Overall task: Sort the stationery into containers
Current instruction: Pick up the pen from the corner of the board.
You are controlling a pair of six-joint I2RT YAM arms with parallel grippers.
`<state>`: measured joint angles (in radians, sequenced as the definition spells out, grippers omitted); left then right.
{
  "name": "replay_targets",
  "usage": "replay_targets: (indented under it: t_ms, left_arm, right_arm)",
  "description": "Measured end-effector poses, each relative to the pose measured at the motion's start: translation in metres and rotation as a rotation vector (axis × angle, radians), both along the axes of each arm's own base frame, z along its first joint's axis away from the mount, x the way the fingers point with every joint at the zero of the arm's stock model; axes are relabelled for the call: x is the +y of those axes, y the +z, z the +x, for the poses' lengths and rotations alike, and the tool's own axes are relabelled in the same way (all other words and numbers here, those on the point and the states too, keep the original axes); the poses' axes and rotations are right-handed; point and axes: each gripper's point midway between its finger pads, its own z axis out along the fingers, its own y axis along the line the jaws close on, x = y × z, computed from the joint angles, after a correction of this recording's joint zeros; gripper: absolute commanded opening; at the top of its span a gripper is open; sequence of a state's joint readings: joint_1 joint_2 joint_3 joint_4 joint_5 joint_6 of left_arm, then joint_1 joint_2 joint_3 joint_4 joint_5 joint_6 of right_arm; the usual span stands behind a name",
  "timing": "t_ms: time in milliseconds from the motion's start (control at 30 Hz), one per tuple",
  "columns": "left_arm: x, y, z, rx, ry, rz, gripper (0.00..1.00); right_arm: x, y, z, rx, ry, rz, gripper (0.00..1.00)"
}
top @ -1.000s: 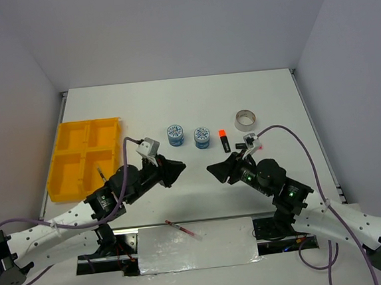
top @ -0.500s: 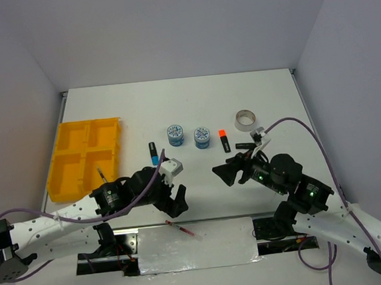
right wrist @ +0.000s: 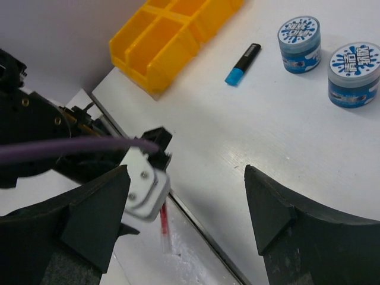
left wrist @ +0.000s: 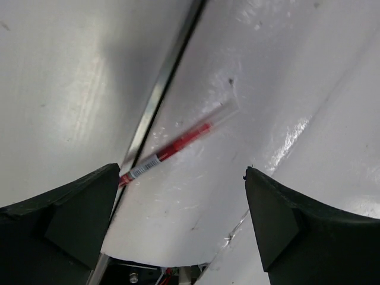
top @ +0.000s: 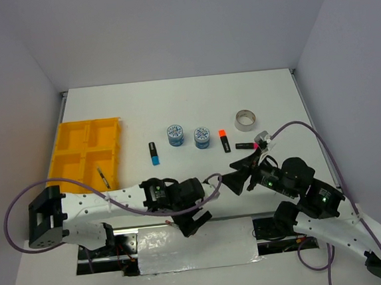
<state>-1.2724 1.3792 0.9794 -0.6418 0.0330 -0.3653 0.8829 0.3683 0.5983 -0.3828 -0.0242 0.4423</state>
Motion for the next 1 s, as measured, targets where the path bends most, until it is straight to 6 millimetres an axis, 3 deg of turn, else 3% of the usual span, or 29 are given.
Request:
replay_targets:
  t_ms: [100, 267, 567, 833, 1000]
  left_arm:
    - [0.004, -0.004, -0.019, 0.003, -0.066, 0.017, 0.99]
    - [0.005, -0.006, -0.032, -0.025, -0.154, 0.039, 0.99]
    - [0.02, -0.018, -0.02, -0.136, -0.246, 0.162, 0.99]
    - [0.028, -0.031, -0.009, -0.185, -0.316, 0.172, 0.96]
    - [0.032, -0.038, -0.006, -0.167, -0.348, 0.181, 0.93]
  right_arm:
    - [-0.001, 0.003, -0.004, -0.02, 0.02, 0.005, 0.85]
    - [0.0, 0.005, -0.009, -0.032, 0.047, 0.01, 0.85]
    - [-0.018, 0.016, -0.019, -0.073, 0.03, 0.049, 0.86]
    - [-0.047, 0.066, -0.036, -0.157, -0.007, 0.139, 0.86]
    - [-0.061, 0.084, -0.043, -0.19, -0.023, 0.168, 0.86]
